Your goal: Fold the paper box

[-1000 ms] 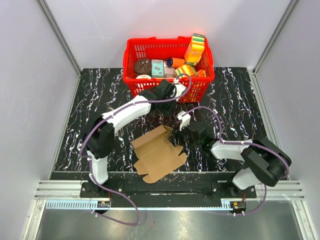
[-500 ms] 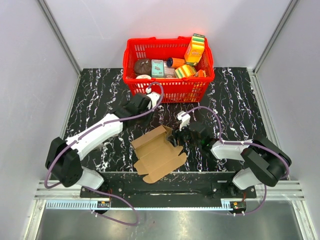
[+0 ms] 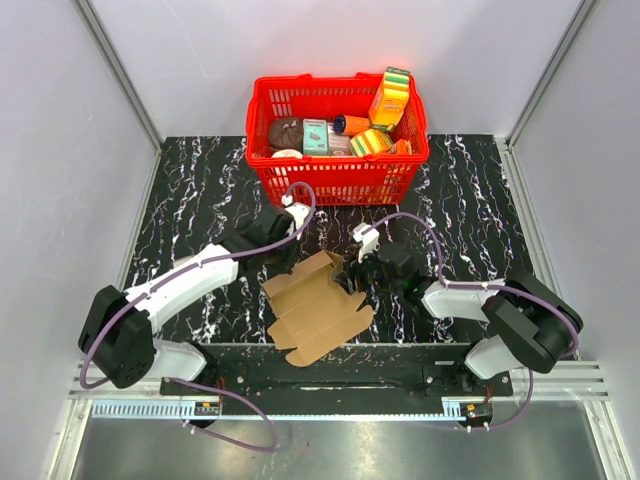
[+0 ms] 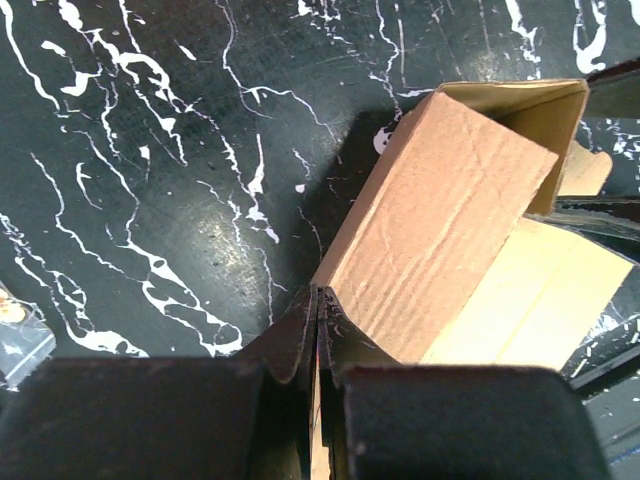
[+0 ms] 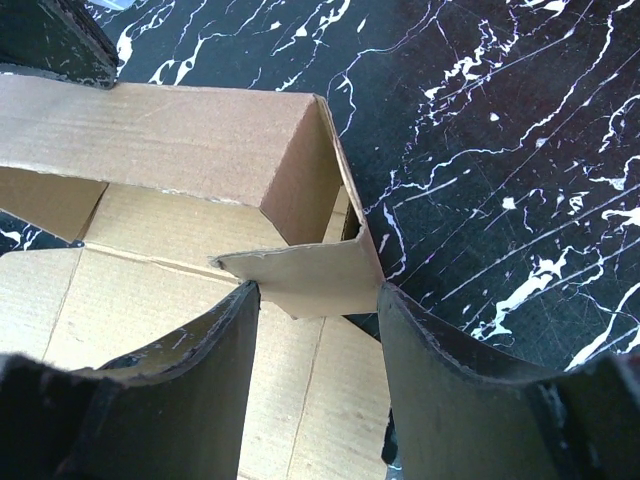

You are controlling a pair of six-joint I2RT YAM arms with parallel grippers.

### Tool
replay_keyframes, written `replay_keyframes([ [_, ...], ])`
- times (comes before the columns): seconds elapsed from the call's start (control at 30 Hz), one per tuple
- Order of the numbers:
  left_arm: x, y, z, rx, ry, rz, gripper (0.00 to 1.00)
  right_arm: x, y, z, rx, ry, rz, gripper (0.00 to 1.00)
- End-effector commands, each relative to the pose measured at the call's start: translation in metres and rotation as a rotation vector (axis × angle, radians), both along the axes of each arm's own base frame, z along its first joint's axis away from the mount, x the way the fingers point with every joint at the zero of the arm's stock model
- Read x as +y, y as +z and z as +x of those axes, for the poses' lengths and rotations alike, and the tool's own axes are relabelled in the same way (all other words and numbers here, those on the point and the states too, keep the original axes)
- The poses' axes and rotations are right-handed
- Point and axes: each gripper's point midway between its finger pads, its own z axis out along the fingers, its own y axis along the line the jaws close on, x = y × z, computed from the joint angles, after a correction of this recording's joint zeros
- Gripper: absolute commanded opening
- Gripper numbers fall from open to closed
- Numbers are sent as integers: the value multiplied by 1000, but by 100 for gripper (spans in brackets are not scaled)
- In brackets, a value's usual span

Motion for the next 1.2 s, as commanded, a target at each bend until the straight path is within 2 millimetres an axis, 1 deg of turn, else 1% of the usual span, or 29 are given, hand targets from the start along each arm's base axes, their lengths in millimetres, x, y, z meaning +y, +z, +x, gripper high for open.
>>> replay_keyframes([
  [0.0,-18,24,1,-47,-15,-130,0,5,15,6,-56,24,31,57],
  [0.3,-24,23,-8,-31,-35,-150,0,7,14,6,-55,32,26,56],
  [0.57,-28,11,-16,-5,-47,-144,0,9,11,7,-56,48,18,56],
  [0.77,-28,4,-19,9,-44,-143,0,13,7,10,-60,63,9,56],
  [1.0,-27,4,-19,7,-43,-141,0,20,8,15,-77,87,5,56],
  [1.17,-25,3,-19,6,-39,-135,0,20,6,16,-85,97,-9,56],
])
